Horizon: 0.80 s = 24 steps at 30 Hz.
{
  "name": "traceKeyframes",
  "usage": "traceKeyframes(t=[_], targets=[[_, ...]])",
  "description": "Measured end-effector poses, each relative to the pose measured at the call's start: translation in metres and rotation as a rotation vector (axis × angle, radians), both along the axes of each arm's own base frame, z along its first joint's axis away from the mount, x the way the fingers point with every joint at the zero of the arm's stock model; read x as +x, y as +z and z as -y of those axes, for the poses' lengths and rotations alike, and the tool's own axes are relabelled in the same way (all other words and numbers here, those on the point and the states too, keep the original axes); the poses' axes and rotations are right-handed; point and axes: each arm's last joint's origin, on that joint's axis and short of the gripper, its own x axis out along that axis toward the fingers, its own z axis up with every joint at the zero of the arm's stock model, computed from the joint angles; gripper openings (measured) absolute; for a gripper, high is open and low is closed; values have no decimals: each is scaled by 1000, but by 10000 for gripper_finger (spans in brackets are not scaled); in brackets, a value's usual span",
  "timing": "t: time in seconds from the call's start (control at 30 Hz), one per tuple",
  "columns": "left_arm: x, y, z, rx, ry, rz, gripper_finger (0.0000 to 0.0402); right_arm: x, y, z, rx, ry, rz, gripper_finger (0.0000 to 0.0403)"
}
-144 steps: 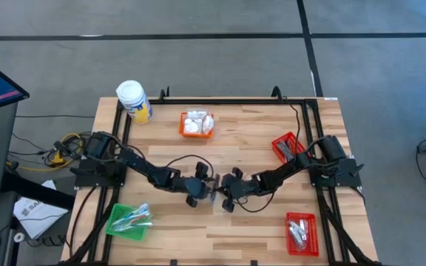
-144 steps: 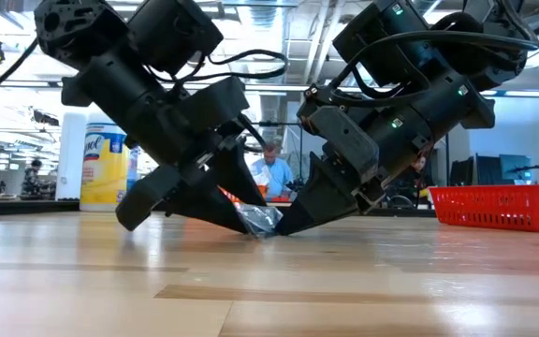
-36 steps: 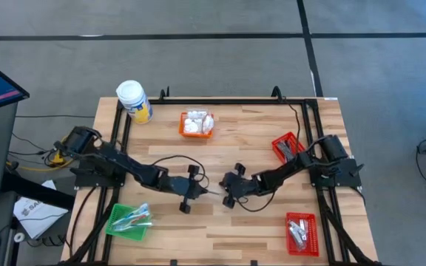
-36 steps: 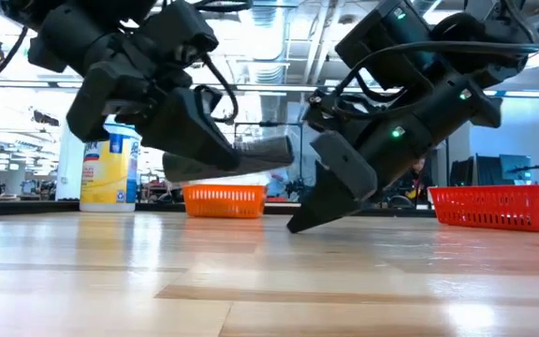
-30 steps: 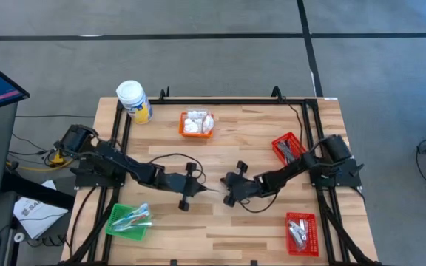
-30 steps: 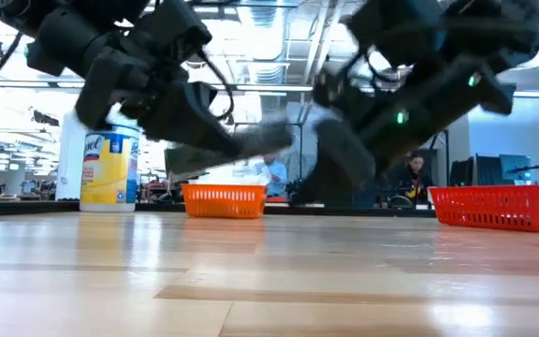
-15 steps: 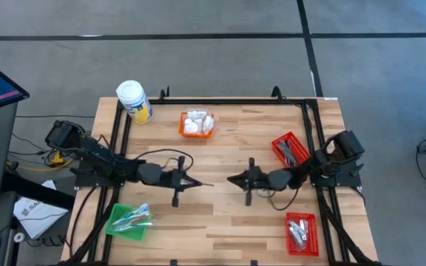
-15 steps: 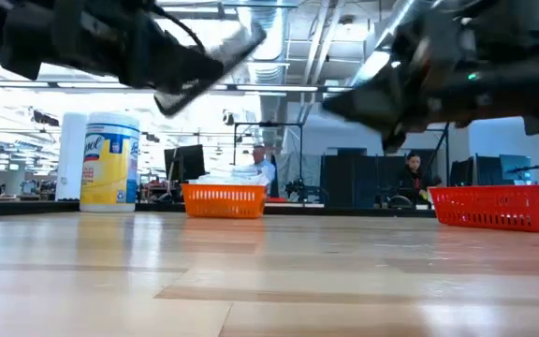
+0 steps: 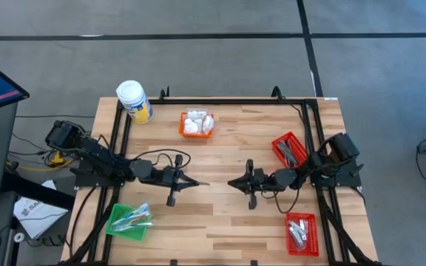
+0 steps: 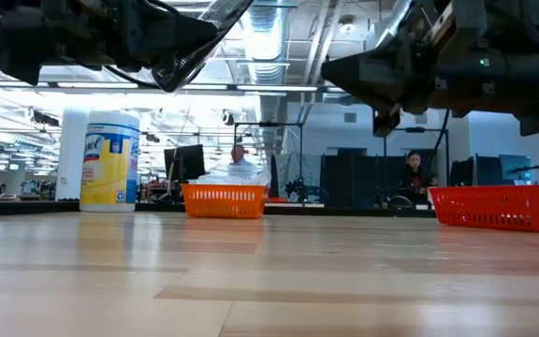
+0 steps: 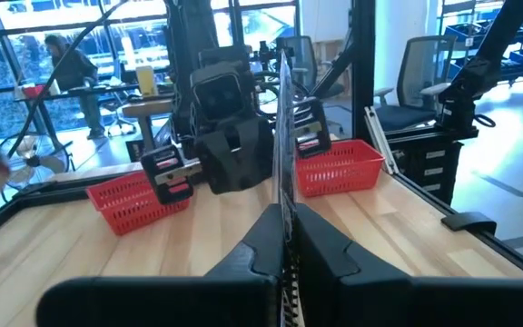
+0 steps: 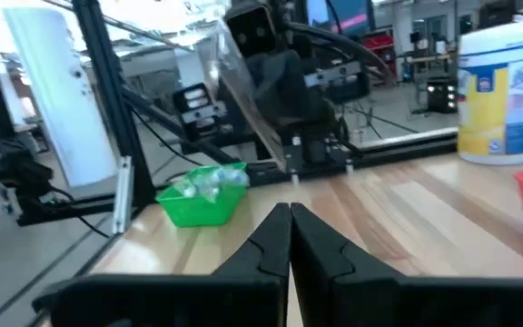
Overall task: Pick & Place Travel size toiletries
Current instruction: Put the black comb into the top red basket
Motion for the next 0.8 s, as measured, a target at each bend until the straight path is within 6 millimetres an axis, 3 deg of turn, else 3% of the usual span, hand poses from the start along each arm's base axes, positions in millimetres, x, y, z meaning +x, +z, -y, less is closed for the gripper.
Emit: traceKeyframes(t=[0.8], targets=[[0, 1, 0, -18, 0, 3, 5, 27, 22, -11, -79, 32, 88, 8]])
